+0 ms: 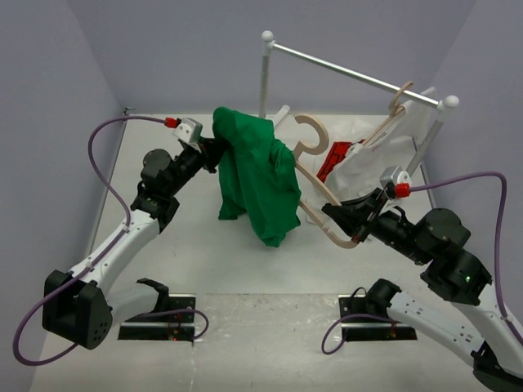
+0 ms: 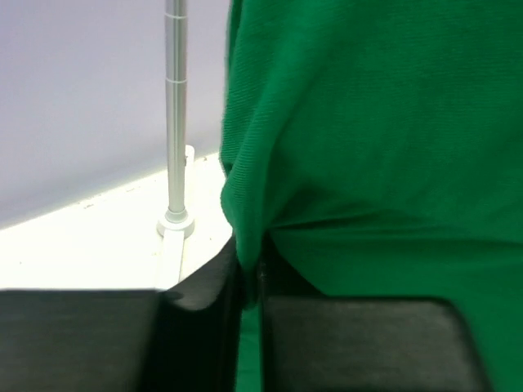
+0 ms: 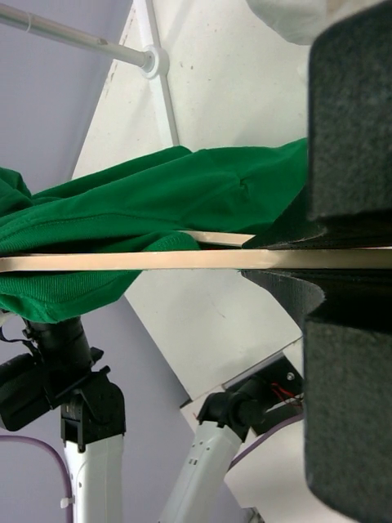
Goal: Place the t-shirt on the hanger
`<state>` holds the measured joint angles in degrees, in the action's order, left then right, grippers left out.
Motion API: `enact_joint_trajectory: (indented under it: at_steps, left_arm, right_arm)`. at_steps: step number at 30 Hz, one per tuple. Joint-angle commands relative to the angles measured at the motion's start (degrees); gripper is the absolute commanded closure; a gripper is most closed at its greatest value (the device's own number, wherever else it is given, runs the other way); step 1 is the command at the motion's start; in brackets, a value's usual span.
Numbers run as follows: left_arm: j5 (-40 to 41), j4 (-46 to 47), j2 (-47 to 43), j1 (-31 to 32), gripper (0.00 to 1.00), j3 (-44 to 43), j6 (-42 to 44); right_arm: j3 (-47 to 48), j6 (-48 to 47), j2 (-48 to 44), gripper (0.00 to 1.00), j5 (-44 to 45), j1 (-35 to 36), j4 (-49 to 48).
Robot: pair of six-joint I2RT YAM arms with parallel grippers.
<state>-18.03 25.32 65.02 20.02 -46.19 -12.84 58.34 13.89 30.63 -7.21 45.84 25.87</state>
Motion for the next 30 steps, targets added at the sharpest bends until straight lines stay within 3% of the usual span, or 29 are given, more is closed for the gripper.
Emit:
enact_joint_trajectory:
  at_steps: [1,7,12,14,20,30]
  left_arm:
    - [-1.84,6.11,-1.91,-0.63,1.0,0.16,0.02]
    - [1.68,7.81,-4.42,-0.69,1.0,4.42,-4.79]
    - [-0.76,14.99,-6.75,0.05,1.0,13.65,-12.15]
    - [-0.53,18.34,-7.72,3.13,1.0,18.94,-14.38]
    - [6.5,19.56,-5.92,16.47,1.0,22.88,-12.93]
    - [10.17,24.77,0.99,27.7,1.0,24.4,-15.37]
  right_arm:
    - [3.62,-0.18,-0.28,1.0,0.72,0.09,-5.83]
    - [2.97,0.0,0.77,1.0,4.65,0.1,-6.59]
    - [1.51,0.86,0.49,1.0,15.8,0.03,-11.2]
    - [1.44,0.68,1.46,1.0,18.27,0.03,-14.09]
    - [3.43,0.09,5.98,1.0,18.19,0.09,-18.51]
    - [2.66,0.96,8.8,1.0,16.44,0.06,-23.49]
